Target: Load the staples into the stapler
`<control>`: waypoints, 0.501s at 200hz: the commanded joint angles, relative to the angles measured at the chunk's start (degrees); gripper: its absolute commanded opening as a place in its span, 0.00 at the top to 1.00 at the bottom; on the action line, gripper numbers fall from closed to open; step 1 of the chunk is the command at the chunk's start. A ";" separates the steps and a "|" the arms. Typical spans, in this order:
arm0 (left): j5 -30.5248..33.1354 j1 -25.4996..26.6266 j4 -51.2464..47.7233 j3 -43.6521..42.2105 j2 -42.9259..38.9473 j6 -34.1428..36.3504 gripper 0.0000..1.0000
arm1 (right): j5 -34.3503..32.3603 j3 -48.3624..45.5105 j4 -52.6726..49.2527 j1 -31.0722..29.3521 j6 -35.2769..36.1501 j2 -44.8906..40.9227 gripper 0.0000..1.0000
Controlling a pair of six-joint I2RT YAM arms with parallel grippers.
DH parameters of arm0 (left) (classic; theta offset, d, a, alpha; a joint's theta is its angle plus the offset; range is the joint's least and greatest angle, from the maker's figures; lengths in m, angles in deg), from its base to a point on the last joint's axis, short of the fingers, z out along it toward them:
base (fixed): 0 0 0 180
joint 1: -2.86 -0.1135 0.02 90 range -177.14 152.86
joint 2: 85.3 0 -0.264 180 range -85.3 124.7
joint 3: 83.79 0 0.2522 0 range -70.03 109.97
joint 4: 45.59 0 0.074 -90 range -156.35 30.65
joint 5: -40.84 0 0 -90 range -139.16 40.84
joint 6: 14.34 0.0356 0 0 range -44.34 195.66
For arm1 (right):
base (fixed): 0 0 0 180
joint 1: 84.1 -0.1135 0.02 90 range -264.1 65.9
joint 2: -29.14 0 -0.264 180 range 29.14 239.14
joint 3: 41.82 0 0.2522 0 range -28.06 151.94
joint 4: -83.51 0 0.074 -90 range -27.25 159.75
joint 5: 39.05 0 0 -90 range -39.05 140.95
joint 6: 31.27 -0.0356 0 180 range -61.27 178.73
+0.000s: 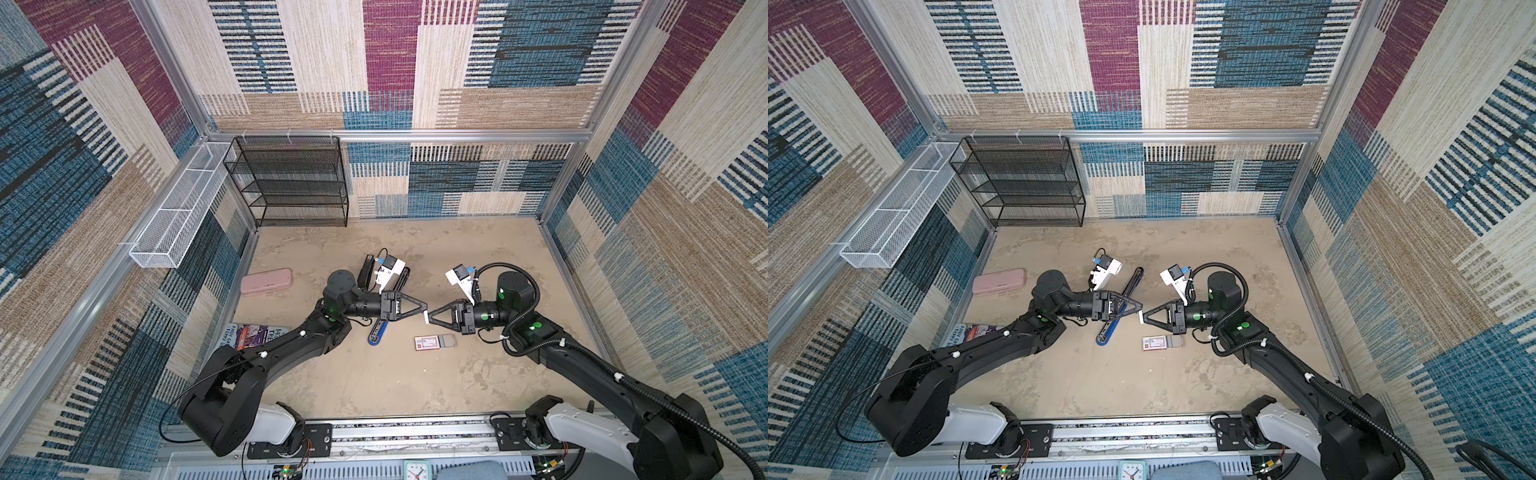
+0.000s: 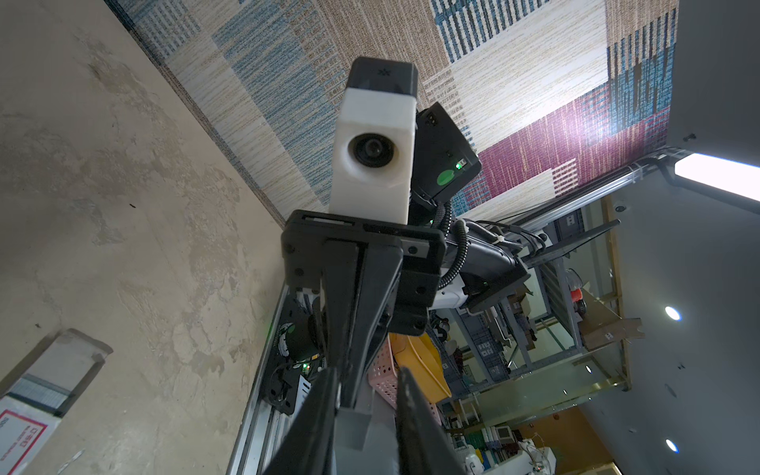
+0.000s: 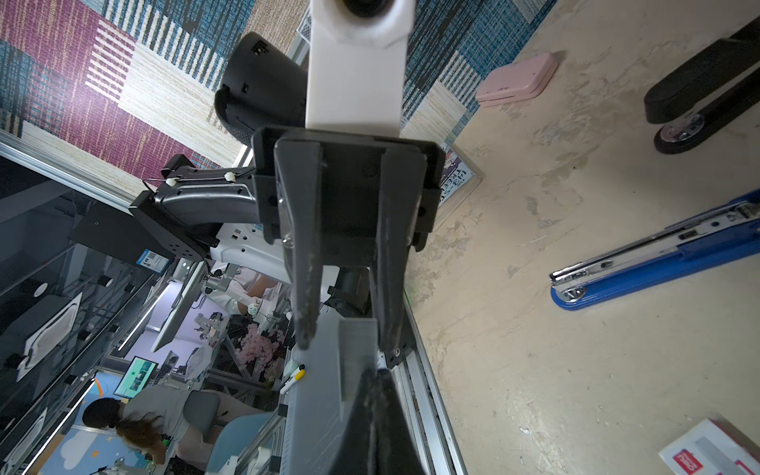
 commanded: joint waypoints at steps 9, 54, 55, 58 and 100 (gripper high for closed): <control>-1.41 -0.05 4.84 -0.55 0.17 -1.82 0.70 | 0.83 -0.30 3.28 -0.02 -1.69 -0.35 1.00; -1.69 0.01 6.04 -0.87 0.52 -2.61 0.74 | 0.61 -0.54 4.36 -0.02 -2.63 -0.61 1.00; -1.66 -0.02 6.04 -0.91 0.52 -2.62 0.74 | 0.55 -0.51 4.33 -0.02 -2.66 -0.63 1.00; -1.65 0.02 6.12 -0.98 0.52 -2.69 0.74 | 0.49 -0.48 4.34 -0.01 -2.69 -0.57 1.00; -1.96 0.02 6.83 -0.91 0.70 -3.14 0.83 | 0.44 -0.45 4.57 0.02 -2.93 -0.30 1.00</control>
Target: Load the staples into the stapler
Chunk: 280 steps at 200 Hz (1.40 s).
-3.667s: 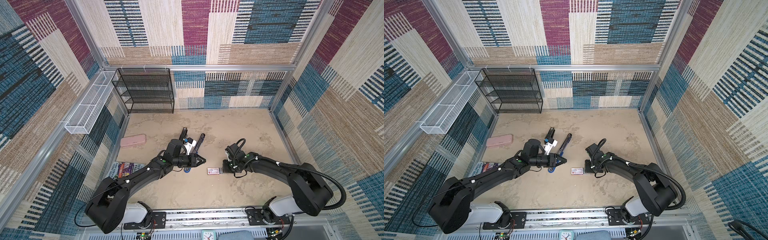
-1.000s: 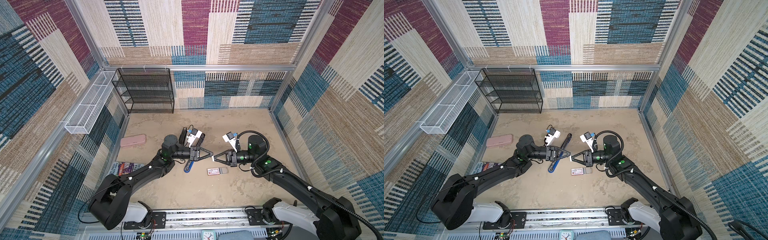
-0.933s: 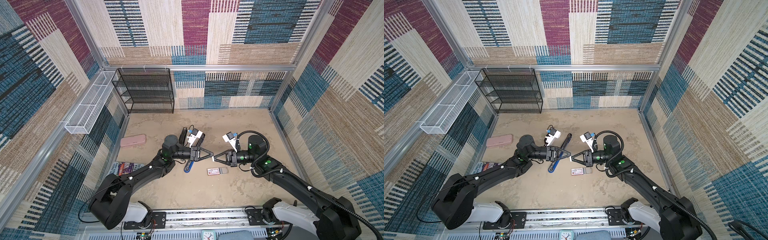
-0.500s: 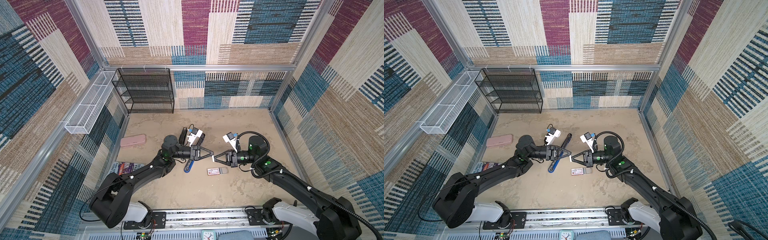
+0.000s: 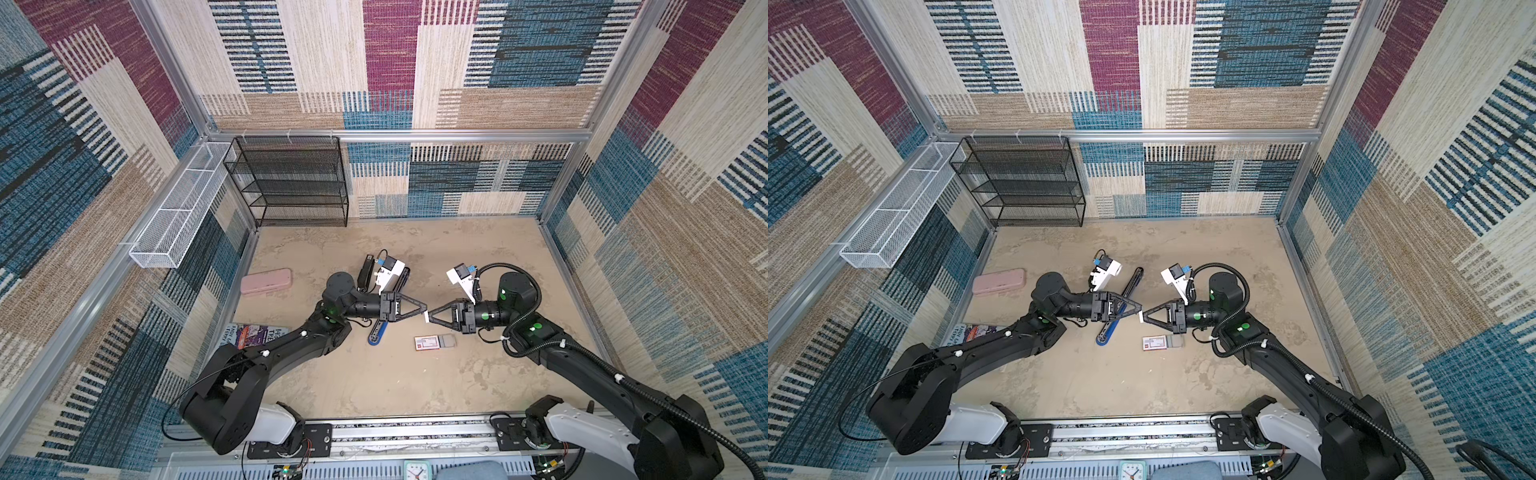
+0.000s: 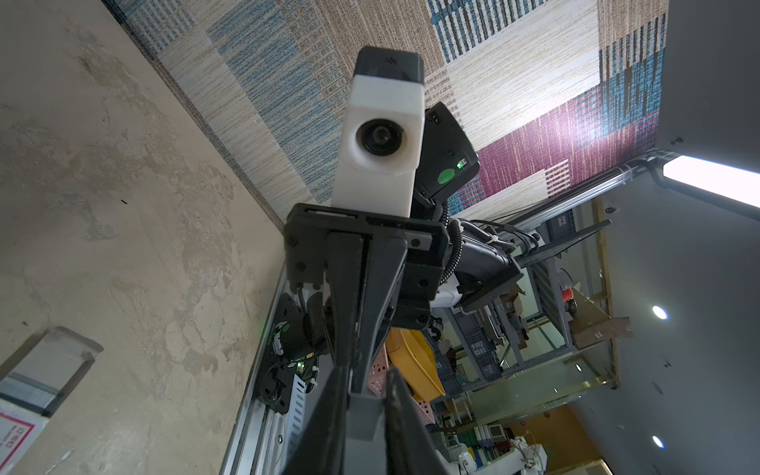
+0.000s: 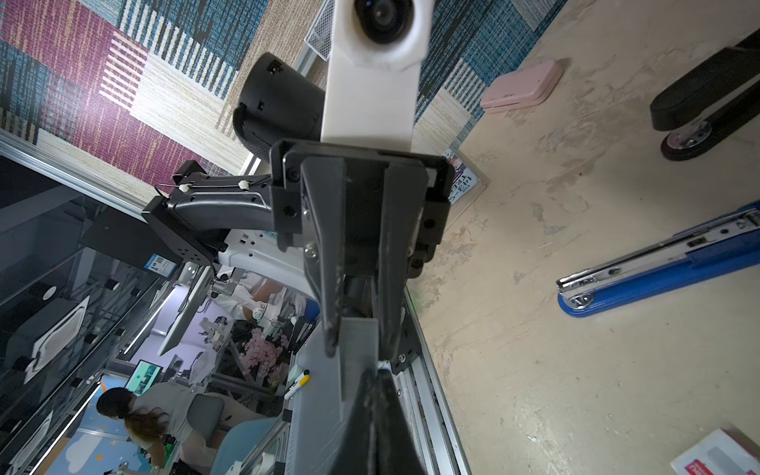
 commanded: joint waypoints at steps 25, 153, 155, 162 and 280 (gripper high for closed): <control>-1.52 -0.02 4.56 0.05 0.28 -1.29 0.86 | 0.23 0.08 1.92 -0.03 -0.60 0.05 1.00; 14.85 -2.07 -55.74 10.63 -7.20 34.47 0.88 | -17.89 3.49 -21.52 3.56 10.87 -2.96 0.67; 16.13 -2.07 -57.80 11.31 -7.16 35.66 0.88 | -18.76 3.61 -22.09 3.56 11.26 -2.77 0.67; 20.80 -2.07 -64.38 13.59 -6.84 38.90 0.88 | -21.52 3.95 -23.92 3.54 12.30 -1.98 0.68; 57.47 -1.89 -88.55 33.81 14.76 49.07 0.87 | -36.29 -0.02 -17.15 -3.38 11.03 4.66 0.68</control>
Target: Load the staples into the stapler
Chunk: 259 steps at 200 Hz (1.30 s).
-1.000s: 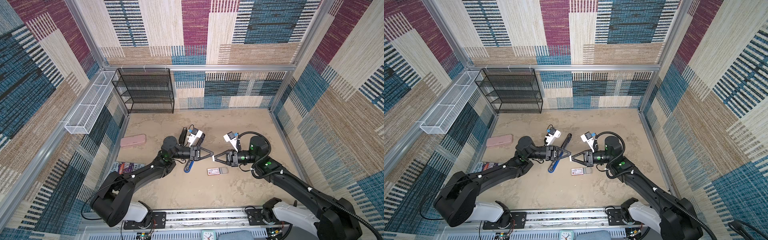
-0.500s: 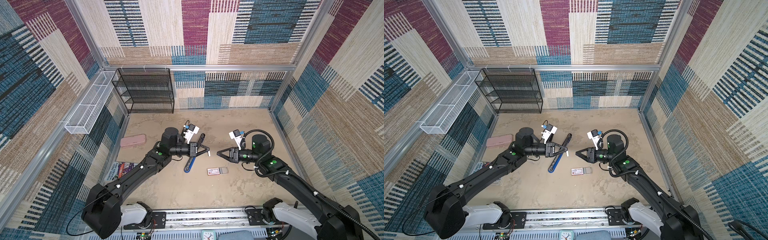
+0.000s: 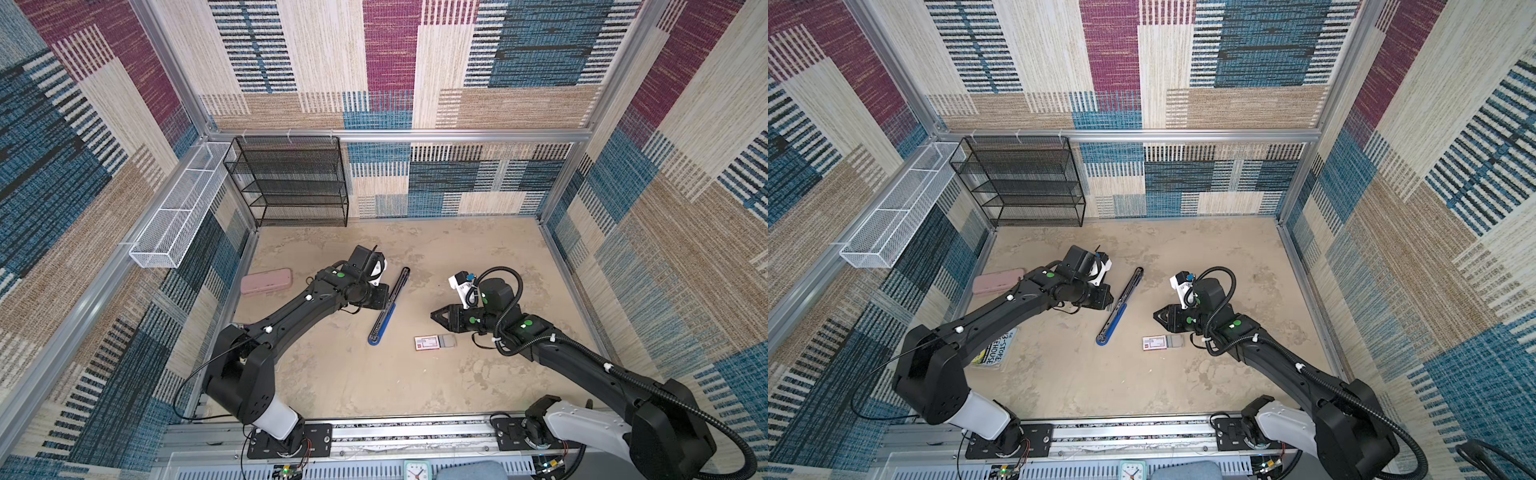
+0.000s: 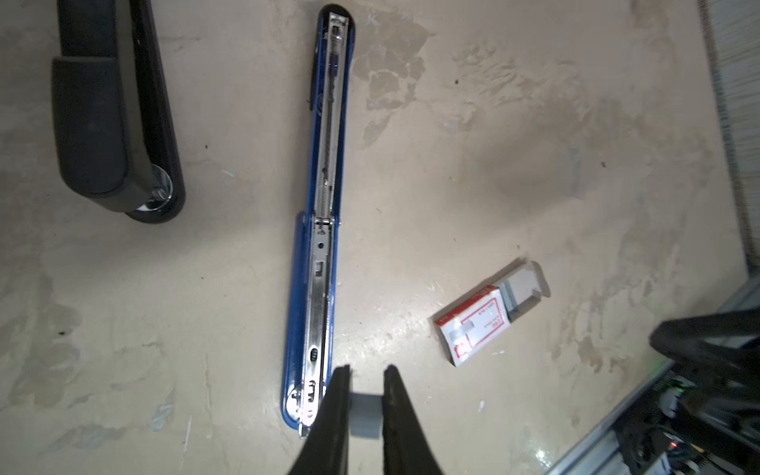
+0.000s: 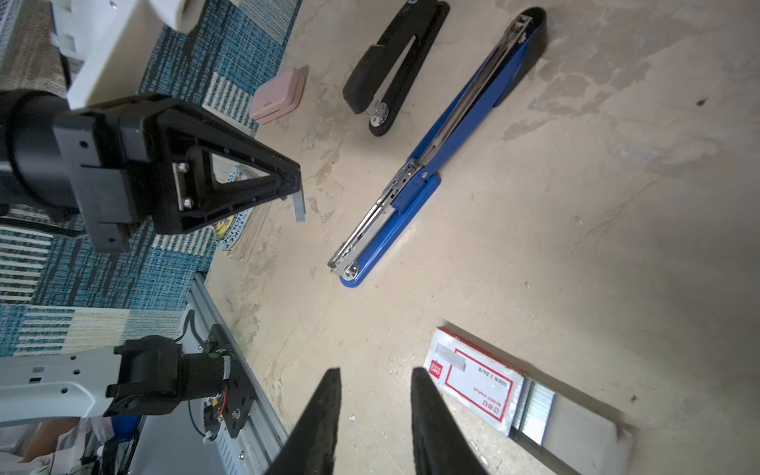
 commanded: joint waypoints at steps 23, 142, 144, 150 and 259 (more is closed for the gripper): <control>6.96 0.25 -4.05 6.13 7.90 2.50 0.87 | -2.96 -1.31 3.69 -0.48 -0.89 -0.37 0.68; 12.71 3.66 -5.79 14.08 19.40 3.50 0.87 | -3.28 -3.18 4.08 -0.48 -1.39 -1.53 0.68; 12.73 3.67 -5.79 14.08 19.45 3.50 0.87 | -3.21 -3.21 4.09 -0.48 -1.41 -1.53 0.68; 12.77 3.68 -5.82 14.10 19.67 3.50 0.87 | -3.19 -3.22 4.03 -0.48 -1.40 -1.60 0.68; 16.44 5.24 -5.80 13.47 20.87 4.38 0.87 | -3.29 -3.05 3.51 -0.48 -1.41 -2.32 0.68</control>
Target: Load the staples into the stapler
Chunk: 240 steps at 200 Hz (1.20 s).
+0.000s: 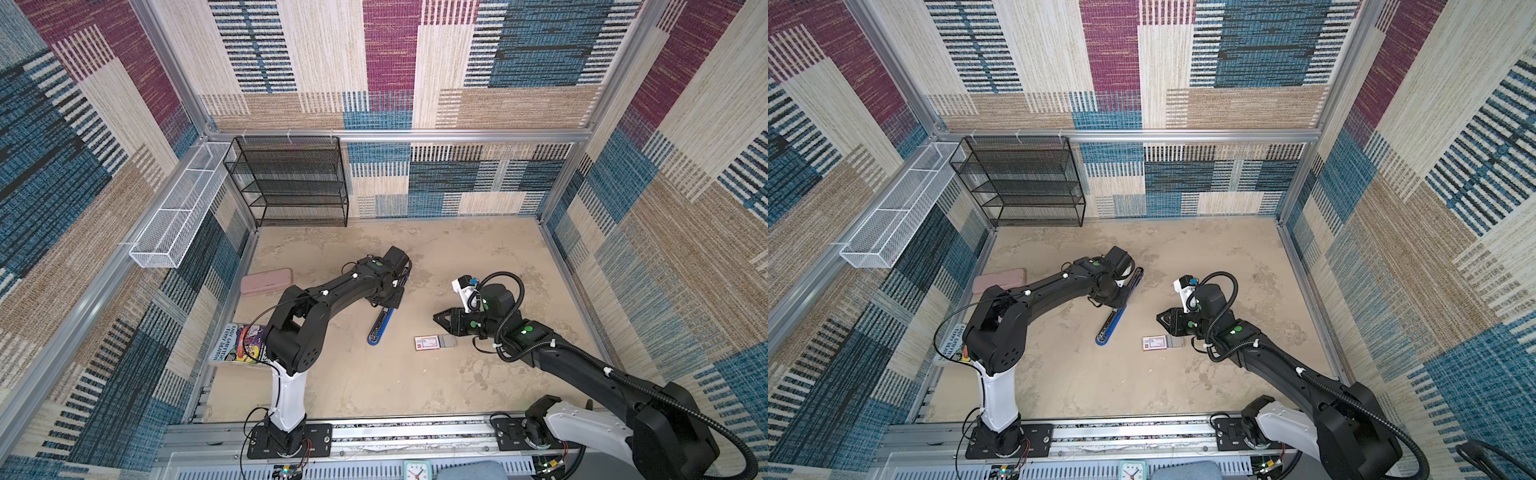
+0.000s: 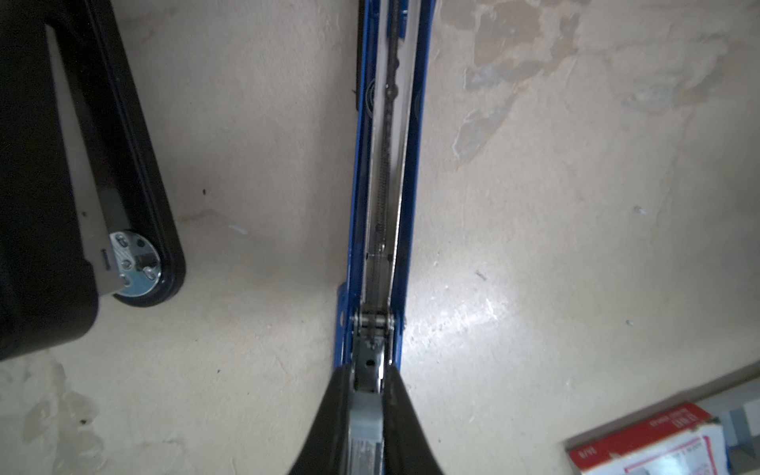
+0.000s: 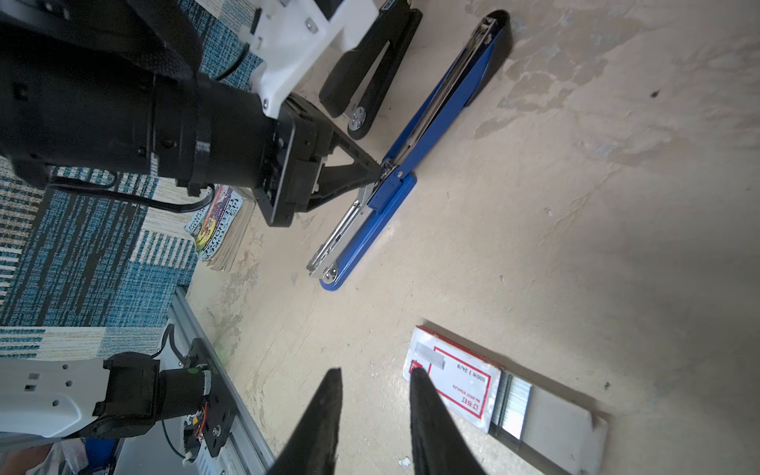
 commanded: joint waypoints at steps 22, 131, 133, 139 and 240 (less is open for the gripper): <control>3.43 0.82 -0.50 -1.00 -0.36 1.23 0.86 | -0.29 0.12 0.89 -0.04 -0.36 -0.85 0.68; 4.89 1.55 -0.93 -1.19 -3.73 1.31 0.61 | -0.13 -0.01 1.35 -0.04 -0.63 -0.86 0.68; 4.85 1.49 -0.96 -1.08 -3.68 1.32 0.61 | -0.13 -0.01 1.37 -0.04 -0.63 -0.82 0.68; 4.67 1.23 -1.14 -0.61 -3.56 1.32 0.61 | -0.09 0.06 1.39 -0.04 -0.63 -0.70 0.68; 4.33 -0.52 -2.37 2.21 1.93 2.14 0.61 | -0.12 0.69 0.46 -0.04 -0.11 -0.78 0.68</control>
